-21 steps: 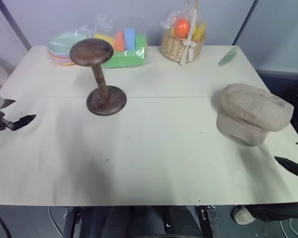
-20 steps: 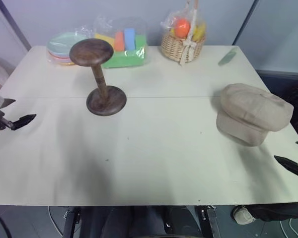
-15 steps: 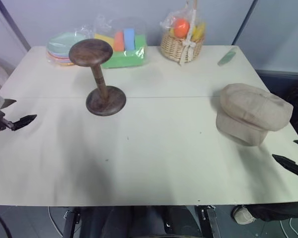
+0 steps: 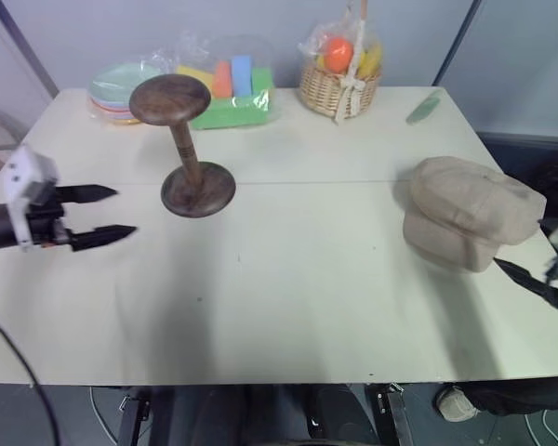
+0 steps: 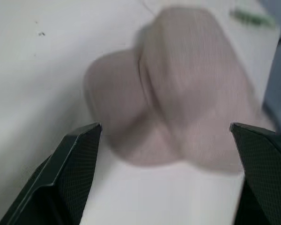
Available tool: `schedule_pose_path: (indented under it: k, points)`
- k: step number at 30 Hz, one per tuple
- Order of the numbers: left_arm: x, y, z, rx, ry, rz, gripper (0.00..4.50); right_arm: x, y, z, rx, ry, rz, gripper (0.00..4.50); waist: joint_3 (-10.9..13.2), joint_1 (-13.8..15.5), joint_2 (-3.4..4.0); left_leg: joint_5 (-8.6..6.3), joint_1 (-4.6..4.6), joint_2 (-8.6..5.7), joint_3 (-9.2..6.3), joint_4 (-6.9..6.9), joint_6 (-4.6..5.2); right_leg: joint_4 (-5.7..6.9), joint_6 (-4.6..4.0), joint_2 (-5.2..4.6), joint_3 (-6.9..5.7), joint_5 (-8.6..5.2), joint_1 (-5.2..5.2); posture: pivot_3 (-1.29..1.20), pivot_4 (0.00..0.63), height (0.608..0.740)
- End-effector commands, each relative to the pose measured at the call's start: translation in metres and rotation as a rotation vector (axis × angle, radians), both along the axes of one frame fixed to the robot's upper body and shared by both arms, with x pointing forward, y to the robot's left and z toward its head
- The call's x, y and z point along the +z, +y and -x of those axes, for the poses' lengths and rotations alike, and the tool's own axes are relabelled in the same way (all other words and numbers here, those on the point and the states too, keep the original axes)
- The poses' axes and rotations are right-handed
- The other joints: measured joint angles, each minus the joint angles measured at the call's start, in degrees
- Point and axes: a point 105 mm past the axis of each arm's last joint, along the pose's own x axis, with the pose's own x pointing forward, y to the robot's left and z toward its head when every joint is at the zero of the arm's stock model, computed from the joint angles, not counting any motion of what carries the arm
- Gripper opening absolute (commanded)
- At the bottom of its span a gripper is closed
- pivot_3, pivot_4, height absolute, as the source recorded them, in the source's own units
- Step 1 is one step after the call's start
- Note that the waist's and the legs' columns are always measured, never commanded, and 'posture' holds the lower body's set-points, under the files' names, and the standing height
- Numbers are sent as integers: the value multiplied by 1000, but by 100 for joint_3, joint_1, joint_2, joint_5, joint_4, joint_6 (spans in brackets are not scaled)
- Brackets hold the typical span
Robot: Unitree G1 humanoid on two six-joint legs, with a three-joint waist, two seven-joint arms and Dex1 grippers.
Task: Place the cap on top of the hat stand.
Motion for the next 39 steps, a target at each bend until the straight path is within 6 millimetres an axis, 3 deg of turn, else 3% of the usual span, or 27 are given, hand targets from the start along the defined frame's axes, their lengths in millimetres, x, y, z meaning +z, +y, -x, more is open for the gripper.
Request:
schedule_pose_path:
  k: [1, 6, 11, 22, 28, 31, 38, 39]
  points:
    - [18, -45, 12, -165, -1, 57, 4437, 3, 24, -13, 29, -71, 195, 4500, 0, 1, 3, 0, 0, -1, 2, 2, 0, 0, 0, 0, 1, 0, 0, 0, 150, 740]
    - [20, -87, 25, -351, 54, 105, 4437, -30, 32, -21, -21, -67, 384, 4500, 0, 11, 2, 0, -3, -6, 1, 15, 0, 1, 3, 5, 2, -3, 6, 0, 150, 740]
    - [20, -114, 22, -447, 60, 121, 4437, -62, 31, -27, -100, -42, 434, 4500, 0, 9, 0, 0, -10, -14, -5, 35, 1, 4, 3, 12, 0, -3, 7, 0, 150, 740]
    - [27, -129, 11, -479, 33, 135, 4437, -93, 21, -67, -219, -115, 460, 4500, -2, -22, -5, -2, -6, -12, -4, 71, 4, 18, 1, 18, 1, -1, 18, 0, 150, 740]
    - [29, -129, 10, -472, 27, 139, 4437, -103, 28, -74, -185, -114, 456, 4500, -8, -25, -14, -2, 4, -12, -6, 75, 4, 18, 1, 17, 1, -1, 31, 0, 150, 740]
    - [29, -129, 10, -467, 25, 142, 4500, -107, 32, -73, -163, -107, 441, 3756, -10, -24, -18, -2, 7, -12, -6, 75, 4, 20, 2, 17, 1, -1, 33, 0, 150, 740]
    - [33, -128, 11, -456, 28, 152, 4500, -108, 37, -74, -149, -109, 417, 248, -10, -23, -18, -2, 7, -12, -7, 75, 4, 23, 2, 17, 1, -1, 32, 0, 150, 740]
    - [33, -128, 11, -454, 29, 155, 4500, -108, 37, -75, -149, -110, 418, 96, -11, -24, -19, -2, 7, -12, -7, 75, 4, 23, 2, 17, 1, -1, 32, 0, 150, 740]
